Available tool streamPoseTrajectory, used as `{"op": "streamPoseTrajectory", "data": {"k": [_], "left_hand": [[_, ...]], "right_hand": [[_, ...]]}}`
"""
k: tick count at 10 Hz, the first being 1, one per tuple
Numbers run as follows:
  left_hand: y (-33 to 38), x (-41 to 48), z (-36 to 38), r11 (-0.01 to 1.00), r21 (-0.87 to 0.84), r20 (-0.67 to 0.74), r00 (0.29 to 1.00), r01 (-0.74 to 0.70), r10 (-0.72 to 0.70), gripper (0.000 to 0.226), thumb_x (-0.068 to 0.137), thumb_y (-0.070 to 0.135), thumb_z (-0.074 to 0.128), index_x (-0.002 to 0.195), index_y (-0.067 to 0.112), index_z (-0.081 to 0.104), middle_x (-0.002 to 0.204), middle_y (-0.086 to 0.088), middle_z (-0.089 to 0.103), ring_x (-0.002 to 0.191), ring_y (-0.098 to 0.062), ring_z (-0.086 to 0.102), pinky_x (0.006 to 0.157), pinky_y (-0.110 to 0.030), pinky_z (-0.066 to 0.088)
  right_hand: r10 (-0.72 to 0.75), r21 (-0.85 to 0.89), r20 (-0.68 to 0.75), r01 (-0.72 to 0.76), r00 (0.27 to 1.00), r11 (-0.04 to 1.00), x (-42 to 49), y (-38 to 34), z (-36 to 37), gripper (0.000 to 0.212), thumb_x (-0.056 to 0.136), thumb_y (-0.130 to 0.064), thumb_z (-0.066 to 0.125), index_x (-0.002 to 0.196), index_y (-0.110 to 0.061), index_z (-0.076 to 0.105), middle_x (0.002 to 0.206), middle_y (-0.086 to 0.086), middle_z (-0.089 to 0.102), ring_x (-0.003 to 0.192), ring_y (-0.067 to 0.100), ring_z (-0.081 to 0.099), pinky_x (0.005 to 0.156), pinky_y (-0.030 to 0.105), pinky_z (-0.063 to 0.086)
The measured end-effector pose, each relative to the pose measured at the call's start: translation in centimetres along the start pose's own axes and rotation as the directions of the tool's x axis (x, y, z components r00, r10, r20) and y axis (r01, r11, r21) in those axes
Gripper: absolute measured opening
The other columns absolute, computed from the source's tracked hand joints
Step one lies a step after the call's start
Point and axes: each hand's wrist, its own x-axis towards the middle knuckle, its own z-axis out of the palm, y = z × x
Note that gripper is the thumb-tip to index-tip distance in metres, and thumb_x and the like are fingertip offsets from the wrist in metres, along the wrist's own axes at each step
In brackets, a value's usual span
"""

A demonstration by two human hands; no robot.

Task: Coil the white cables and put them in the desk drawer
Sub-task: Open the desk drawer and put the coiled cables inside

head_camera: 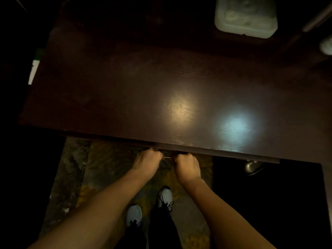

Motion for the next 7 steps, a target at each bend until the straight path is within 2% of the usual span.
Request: {"op": "streamPoseTrajectory", "data": {"k": [1,2,3,4,5,6,7], "left_hand": [[0.6,0.2,-1.0,0.998,0.068,0.023,1.0,0.019,-0.021,0.034,0.099,0.021,0.044,0.13,0.019,0.058,0.13,-0.016,0.055,0.118,-0.035,0.055,0.094,-0.037,0.045],[0.7,0.6,-1.6,0.999,0.011,0.057,0.997,0.048,-0.049,0.037,0.101,0.019,0.04,0.137,0.019,0.052,0.138,-0.016,0.047,0.124,-0.033,0.049,0.098,-0.036,0.041],[0.7,1.1,-2.3,0.979,-0.172,0.141,0.986,0.109,-0.085,0.045,0.103,0.021,0.034,0.148,0.021,0.032,0.152,-0.015,0.032,0.135,-0.033,0.036,0.104,-0.036,0.034],[0.9,1.4,-2.7,0.963,-0.223,0.152,0.981,0.151,-0.118,0.049,0.103,0.025,0.033,0.152,0.021,0.024,0.156,-0.014,0.026,0.138,-0.033,0.033,0.108,-0.037,0.03],[1.0,1.4,-2.3,0.947,-0.274,0.118,0.983,0.166,-0.138,0.05,0.103,0.024,0.032,0.152,0.021,0.024,0.157,-0.015,0.026,0.137,-0.034,0.035,0.108,-0.036,0.031],[1.3,0.5,-2.8,0.944,-0.26,0.162,0.973,0.203,-0.164,0.047,0.101,0.025,0.032,0.149,0.023,0.031,0.153,-0.016,0.034,0.133,-0.036,0.042,0.107,-0.038,0.035],[1.3,-1.5,-4.3,0.96,-0.255,0.162,0.984,0.12,-0.08,0.039,0.096,0.026,0.049,0.135,0.022,0.053,0.139,-0.014,0.053,0.124,-0.032,0.053,0.104,-0.037,0.043]], "right_hand": [[-0.027,-0.014,0.022,0.027,0.999,1.0,0.8,0.0,-0.5,0.028,0.09,-0.008,0.049,0.107,-0.012,0.07,0.105,0.014,0.071,0.098,0.036,0.066,0.077,0.037,0.05],[-0.041,-0.004,0.016,0.041,0.999,0.999,1.5,0.3,-0.6,0.03,0.095,-0.008,0.043,0.114,-0.012,0.067,0.112,0.012,0.067,0.102,0.032,0.064,0.084,0.037,0.05],[-0.046,0.062,0.003,0.046,0.999,0.997,2.3,0.6,-0.8,0.029,0.1,-0.008,0.036,0.113,-0.011,0.061,0.113,0.013,0.064,0.1,0.028,0.061,0.083,0.037,0.049],[-0.035,0.123,-0.019,0.037,0.999,0.992,2.9,0.8,-0.9,0.027,0.101,-0.011,0.034,0.105,-0.013,0.061,0.109,0.011,0.063,0.096,0.023,0.058,0.078,0.033,0.045],[-0.042,0.063,0.038,0.039,0.998,0.997,2.6,0.4,-1.5,0.029,0.099,-0.007,0.036,0.113,-0.012,0.061,0.117,0.013,0.062,0.104,0.027,0.059,0.086,0.036,0.048],[0.005,0.028,0.154,-0.01,0.988,1.0,1.7,-0.6,-3.6,0.031,0.099,-0.009,0.038,0.122,-0.008,0.058,0.129,0.018,0.059,0.116,0.032,0.057,0.097,0.037,0.045],[0.036,0.006,0.277,-0.039,0.96,0.999,0.0,-1.6,-6.1,0.028,0.097,-0.015,0.046,0.121,-0.008,0.06,0.128,0.017,0.06,0.116,0.031,0.059,0.096,0.038,0.047]]}}
